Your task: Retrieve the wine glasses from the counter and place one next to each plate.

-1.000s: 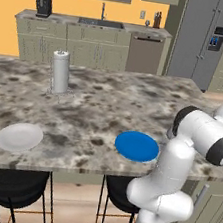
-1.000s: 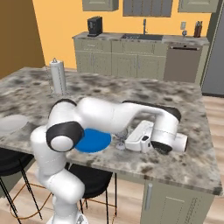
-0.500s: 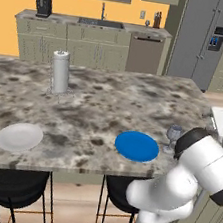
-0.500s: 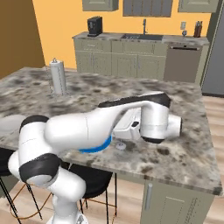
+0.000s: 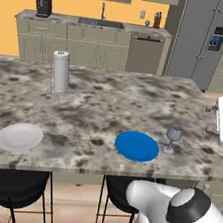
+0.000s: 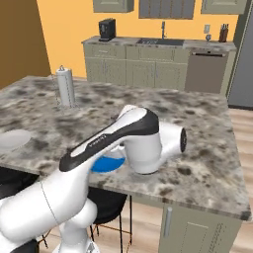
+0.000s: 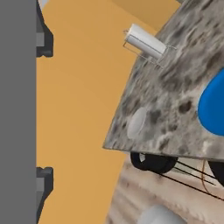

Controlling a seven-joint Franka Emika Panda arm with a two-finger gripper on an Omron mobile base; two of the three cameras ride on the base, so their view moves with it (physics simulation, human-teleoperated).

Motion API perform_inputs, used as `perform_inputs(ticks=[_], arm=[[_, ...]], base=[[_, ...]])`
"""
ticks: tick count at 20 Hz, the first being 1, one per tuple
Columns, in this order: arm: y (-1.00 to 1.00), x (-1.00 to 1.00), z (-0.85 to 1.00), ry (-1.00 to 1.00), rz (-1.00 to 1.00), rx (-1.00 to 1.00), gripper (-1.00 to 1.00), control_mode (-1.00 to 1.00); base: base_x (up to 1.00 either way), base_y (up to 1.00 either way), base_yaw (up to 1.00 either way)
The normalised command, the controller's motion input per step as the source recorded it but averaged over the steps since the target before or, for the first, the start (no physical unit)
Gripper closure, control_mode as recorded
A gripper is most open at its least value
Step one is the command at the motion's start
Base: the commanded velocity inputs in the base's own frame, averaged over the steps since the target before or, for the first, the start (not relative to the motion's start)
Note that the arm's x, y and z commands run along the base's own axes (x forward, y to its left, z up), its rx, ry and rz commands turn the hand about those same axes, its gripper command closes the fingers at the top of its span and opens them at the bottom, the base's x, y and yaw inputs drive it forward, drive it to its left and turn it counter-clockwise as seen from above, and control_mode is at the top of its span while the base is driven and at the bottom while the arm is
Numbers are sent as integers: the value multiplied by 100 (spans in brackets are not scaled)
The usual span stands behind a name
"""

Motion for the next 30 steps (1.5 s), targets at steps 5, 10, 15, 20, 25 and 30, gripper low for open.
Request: perform_inputs(ticks=[5, 10, 15, 20, 25, 30], arm=[[28, -46, 63, -25, -1, 2, -100, -100], [10, -53, 49, -32, 0, 5, -100, -100], [26, -23, 9, -21, -5, 0, -100, -100], [10, 10, 0, -1, -4, 0, -100, -100], [-4, -6, 0, -1, 0, 2, -100, -100], [0, -16, 0, -4, 0, 0, -100, 100]], base=[[0, 0, 0], [0, 0, 0], [0, 0, 0], [0, 0, 0], [0, 0, 0], [-11, -5, 0]])
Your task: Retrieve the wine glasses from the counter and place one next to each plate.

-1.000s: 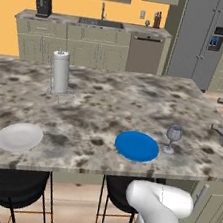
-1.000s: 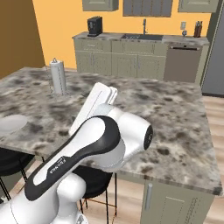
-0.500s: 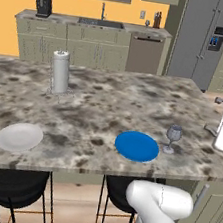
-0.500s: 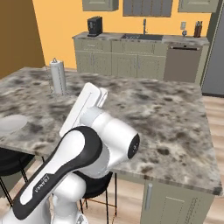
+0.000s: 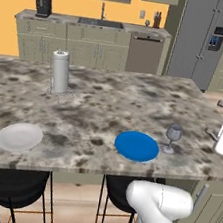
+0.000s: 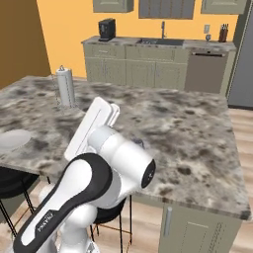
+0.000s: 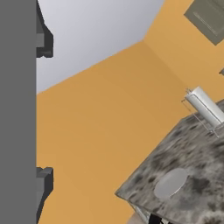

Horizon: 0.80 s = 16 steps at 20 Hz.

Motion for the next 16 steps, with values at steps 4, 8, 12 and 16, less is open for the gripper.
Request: perform_inputs(ticks=[4, 8, 12, 16], arm=[[0, 0, 0, 0, 0, 0, -100, 100], [0, 0, 0, 0, 0, 0, -100, 100], [0, 0, 0, 0, 0, 0, -100, 100], [0, 0, 0, 0, 0, 0, -100, 100]], base=[[-62, -69, -6], [-59, -100, -6], [-42, -100, -3], [-26, -100, 0]])
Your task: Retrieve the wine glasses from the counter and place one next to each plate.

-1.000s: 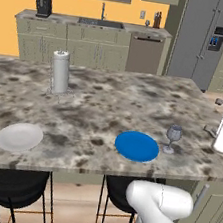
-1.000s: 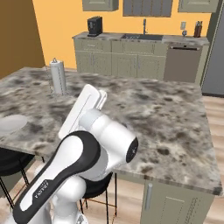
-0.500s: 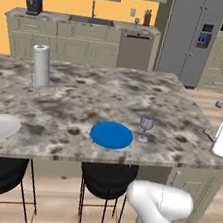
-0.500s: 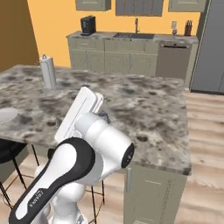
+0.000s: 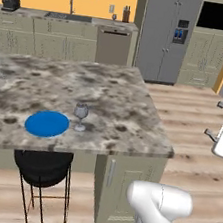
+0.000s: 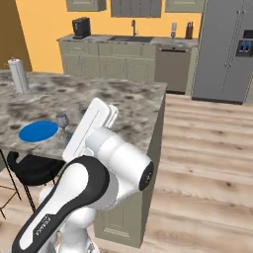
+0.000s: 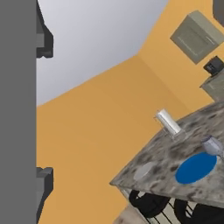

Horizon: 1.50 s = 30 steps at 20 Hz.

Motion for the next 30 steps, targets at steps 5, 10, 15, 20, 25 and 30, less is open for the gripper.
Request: perform_inputs(ticks=[5, 10, 15, 20, 25, 30], arm=[[0, 0, 0, 0, 0, 0, -100, 100], [0, 0, 0, 0, 0, 0, -100, 100], [0, 0, 0, 0, 0, 0, -100, 100], [0, 0, 0, 0, 0, 0, -100, 100], [0, 0, 0, 0, 0, 0, -100, 100], [0, 0, 0, 0, 0, 0, -100, 100]], base=[[-2, -100, 0], [0, -100, 0], [21, -100, 0], [85, -66, -3], [100, -73, 5], [100, -37, 7]])
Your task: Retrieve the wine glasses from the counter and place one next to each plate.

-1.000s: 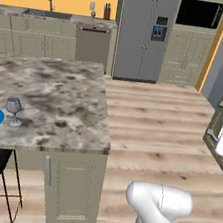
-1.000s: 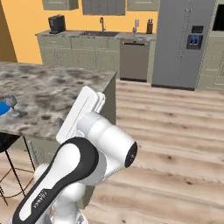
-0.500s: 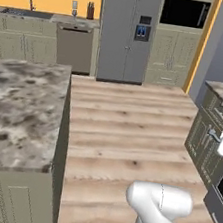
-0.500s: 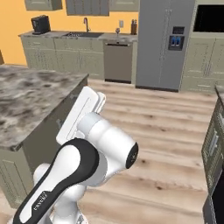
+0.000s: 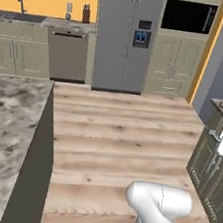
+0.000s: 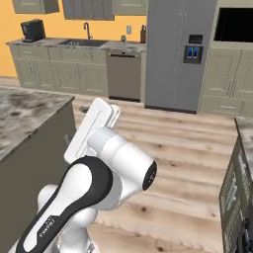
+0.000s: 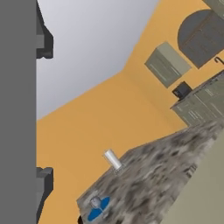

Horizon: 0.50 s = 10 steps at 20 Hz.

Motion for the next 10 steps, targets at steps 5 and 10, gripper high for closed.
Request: perform_inputs(ticks=[5, 10], arm=[[0, 0, 0, 0, 0, 0, -100, 100], [0, 0, 0, 0, 0, 0, -100, 100]], base=[[100, -12, 11], [80, -56, 36]])
